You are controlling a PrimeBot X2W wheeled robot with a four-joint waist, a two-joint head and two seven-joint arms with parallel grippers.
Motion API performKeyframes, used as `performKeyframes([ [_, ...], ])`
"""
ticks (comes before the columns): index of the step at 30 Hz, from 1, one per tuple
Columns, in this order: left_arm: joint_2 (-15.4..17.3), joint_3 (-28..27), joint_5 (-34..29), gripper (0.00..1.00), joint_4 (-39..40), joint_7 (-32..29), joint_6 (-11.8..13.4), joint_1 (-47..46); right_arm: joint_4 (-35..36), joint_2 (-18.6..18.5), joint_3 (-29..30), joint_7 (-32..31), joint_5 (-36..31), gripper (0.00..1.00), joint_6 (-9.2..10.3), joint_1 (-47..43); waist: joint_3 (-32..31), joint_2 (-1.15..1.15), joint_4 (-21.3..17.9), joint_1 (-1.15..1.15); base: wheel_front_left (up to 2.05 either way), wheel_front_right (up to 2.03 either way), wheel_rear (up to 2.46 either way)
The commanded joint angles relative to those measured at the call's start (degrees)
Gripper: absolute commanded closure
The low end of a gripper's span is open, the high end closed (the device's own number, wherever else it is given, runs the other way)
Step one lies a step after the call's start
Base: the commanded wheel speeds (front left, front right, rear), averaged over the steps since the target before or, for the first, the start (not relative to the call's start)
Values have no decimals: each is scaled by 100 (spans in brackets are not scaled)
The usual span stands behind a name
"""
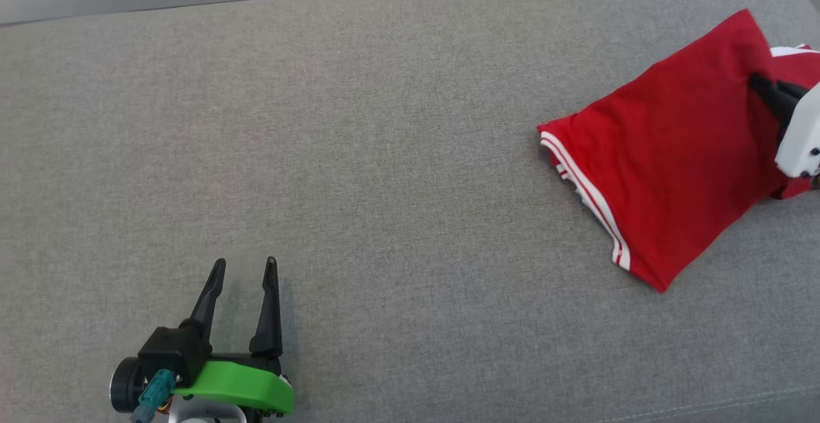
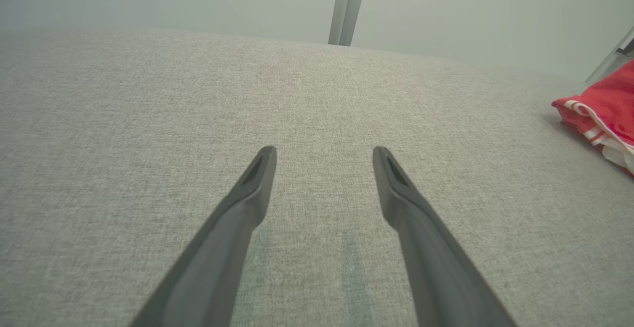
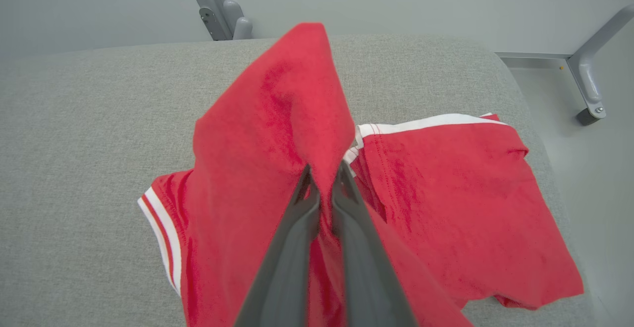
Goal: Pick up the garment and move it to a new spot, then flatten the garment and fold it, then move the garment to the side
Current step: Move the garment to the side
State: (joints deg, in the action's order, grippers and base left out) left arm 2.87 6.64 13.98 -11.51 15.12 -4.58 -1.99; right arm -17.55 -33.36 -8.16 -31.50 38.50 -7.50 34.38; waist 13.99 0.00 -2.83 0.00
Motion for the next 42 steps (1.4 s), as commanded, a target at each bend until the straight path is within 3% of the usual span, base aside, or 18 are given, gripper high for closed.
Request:
performKeyframes([
  [1,35,-23,-45,0,-5,-1,-25,-97,23,-48,84,-75,-13,100,3,125,222,0,-210,0,0,0,0],
  [19,135,-102,-245,0,47,-1,-91,-210,-386,-388,968,-983,-408,100,3,1207,458,0,-289,0,0,0,0],
  [22,154,-84,-257,0,49,-1,-100,-276,-573,-464,1014,-1028,-510,100,3,1298,507,0,-272,0,0,0,0],
  [25,175,-36,-281,0,-3,-1,-110,-326,-966,-463,1031,-674,-805,100,3,1335,550,0,-228,0,0,0,0],
  [26,175,-26,-288,0,-15,-1,-112,-343,-1110,-439,1116,-479,-940,88,3,1345,562,0,-215,0,0,0,0],
  [27,172,-17,-290,0,-26,-1,-112,-349,-1266,-400,1172,-296,-1067,52,5,1328,572,0,-202,0,0,0,0],
  [28,167,-13,-288,0,-34,-1,-105,-343,-1427,-347,1205,-185,-1144,0,4,1283,581,0,-192,0,0,0,0],
  [35,148,-46,-224,0,-9,-1,-39,-243,-1830,-248,1266,877,-1601,0,6,1202,613,0,-204,0,0,0,0],
  [42,90,-197,-60,0,33,-1,31,-219,-1492,-40,1277,2616,-1513,0,5,720,326,0,-215,0,0,0,0],
])
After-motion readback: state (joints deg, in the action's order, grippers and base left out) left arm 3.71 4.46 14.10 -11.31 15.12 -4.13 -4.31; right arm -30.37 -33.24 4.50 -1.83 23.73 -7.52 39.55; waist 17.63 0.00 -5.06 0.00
